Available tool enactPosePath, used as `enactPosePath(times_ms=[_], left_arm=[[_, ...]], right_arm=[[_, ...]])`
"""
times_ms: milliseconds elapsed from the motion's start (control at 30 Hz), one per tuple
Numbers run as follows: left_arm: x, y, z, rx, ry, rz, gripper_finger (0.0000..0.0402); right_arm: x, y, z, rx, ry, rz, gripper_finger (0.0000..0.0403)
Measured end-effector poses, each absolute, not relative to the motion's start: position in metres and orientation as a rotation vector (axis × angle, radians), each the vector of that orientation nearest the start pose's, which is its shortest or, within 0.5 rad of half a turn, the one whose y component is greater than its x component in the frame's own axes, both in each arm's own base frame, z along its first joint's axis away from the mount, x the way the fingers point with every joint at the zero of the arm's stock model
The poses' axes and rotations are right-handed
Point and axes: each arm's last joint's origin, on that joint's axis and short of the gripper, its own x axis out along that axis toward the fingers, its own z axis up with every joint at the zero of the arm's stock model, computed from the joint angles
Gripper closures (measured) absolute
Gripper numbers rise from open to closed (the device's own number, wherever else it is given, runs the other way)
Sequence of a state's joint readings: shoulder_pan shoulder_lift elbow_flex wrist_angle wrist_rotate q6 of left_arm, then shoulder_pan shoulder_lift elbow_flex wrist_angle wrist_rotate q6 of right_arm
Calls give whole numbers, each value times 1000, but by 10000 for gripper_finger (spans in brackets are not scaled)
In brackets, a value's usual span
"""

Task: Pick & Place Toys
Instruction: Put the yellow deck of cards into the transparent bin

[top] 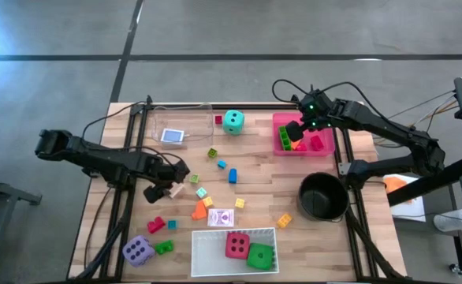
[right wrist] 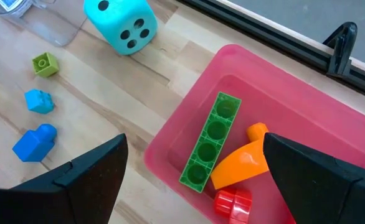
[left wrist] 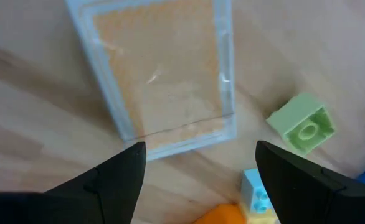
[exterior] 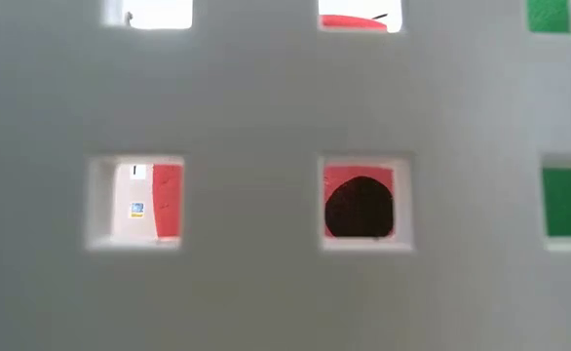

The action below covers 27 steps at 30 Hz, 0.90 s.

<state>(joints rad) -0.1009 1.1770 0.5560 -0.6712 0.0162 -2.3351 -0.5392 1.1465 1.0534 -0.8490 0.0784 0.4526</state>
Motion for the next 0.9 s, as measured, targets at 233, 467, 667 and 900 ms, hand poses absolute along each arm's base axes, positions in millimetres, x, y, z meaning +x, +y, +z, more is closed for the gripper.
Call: enactPosePath(times_ms=[233,467,667,900], left_arm=[[169,-20,159,-2022,708,1628,97],[172,-18,164,-2011,640,1622,93],[170,-17,164,-1997,596,1668,13],[169,-14,162,-1974,485,1696,24]], right_arm=[[186,-114,303,624,792,-777,37],[186,-114,303,624,792,-778,37],[186,-114,303,624,791,-777,37],[186,-114,303,624,792,-778,37]])
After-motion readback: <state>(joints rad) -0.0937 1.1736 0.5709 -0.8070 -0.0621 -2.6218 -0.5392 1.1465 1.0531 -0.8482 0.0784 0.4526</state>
